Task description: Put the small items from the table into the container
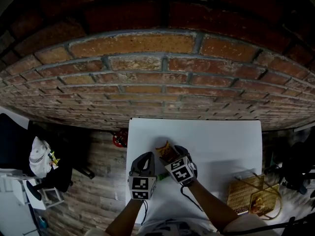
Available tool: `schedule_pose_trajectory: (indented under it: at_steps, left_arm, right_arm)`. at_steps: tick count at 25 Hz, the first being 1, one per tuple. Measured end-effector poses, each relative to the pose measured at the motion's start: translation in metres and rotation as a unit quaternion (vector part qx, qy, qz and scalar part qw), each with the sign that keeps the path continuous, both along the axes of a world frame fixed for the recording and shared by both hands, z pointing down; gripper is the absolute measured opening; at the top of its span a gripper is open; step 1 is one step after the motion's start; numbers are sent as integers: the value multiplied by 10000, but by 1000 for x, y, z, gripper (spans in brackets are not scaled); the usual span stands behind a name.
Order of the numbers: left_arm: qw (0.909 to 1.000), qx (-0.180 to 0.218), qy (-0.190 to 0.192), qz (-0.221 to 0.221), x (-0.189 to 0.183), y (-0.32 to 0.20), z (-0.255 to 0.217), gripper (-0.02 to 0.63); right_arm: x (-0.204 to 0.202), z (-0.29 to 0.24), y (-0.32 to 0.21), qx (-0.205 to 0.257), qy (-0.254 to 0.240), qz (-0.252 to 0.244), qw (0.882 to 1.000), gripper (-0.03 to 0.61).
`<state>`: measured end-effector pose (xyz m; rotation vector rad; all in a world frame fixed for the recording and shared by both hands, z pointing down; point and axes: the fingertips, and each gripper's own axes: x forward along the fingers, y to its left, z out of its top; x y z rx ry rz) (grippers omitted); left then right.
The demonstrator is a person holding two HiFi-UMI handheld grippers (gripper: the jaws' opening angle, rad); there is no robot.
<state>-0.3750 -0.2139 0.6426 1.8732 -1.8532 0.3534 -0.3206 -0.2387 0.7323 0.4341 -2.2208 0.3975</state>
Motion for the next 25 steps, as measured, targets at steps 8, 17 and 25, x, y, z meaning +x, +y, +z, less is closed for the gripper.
schedule_pose_trajectory:
  at_steps: [8, 17, 25]
  left_arm:
    - [10000, -55, 16, -44, -6, 3, 3, 49]
    - [10000, -49, -28, -63, -12, 3, 3, 49]
    - [10000, -57, -1, -79, -10, 7, 2, 49]
  right_arm:
    - [-6, 7, 2, -18, 51, -77, 10000, 351]
    - [-3, 12, 0, 80, 226, -93, 9997, 335]
    - [4, 9, -1, 219, 291, -38, 9993, 244]
